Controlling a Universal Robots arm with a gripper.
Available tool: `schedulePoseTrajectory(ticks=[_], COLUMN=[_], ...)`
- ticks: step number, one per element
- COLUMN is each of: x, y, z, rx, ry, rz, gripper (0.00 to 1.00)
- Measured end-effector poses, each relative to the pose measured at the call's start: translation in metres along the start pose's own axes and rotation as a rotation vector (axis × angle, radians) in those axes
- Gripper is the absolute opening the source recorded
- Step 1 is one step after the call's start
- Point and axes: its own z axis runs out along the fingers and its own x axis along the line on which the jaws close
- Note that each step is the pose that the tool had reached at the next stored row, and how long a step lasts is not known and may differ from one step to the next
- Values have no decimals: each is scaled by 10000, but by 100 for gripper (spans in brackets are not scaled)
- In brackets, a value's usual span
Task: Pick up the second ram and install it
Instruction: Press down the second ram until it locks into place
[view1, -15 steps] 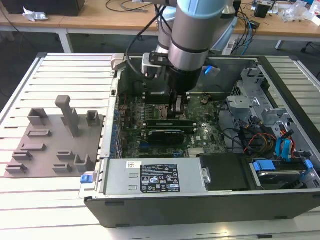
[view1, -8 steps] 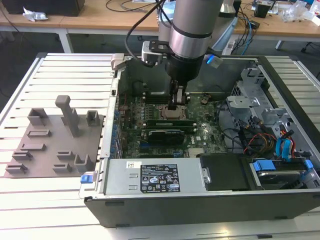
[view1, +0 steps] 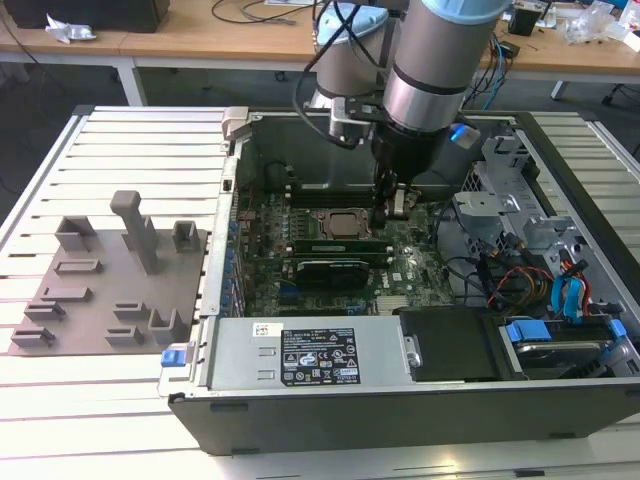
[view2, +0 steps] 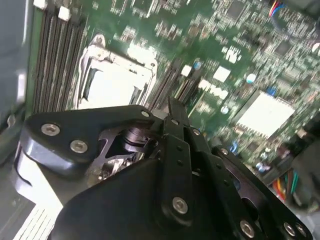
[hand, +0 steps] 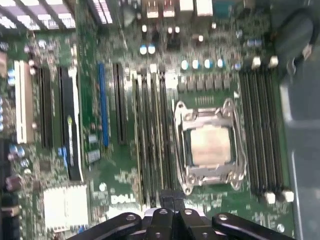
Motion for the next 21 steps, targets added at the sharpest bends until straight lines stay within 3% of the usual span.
schedulePoseTrajectory(ticks=[5, 9, 12, 13, 15, 21], x=[26, 35, 28, 30, 32, 77], y=[-22, -35, -33, -27, -1, 509], z=[111, 275, 249, 190, 185, 230], rx=[0, -2, 1, -1, 9, 62], ry=[-1, 6, -58, -32, -36, -32], rz=[1, 0, -3, -1, -1, -6], gripper=[11, 11, 11, 11, 11, 11])
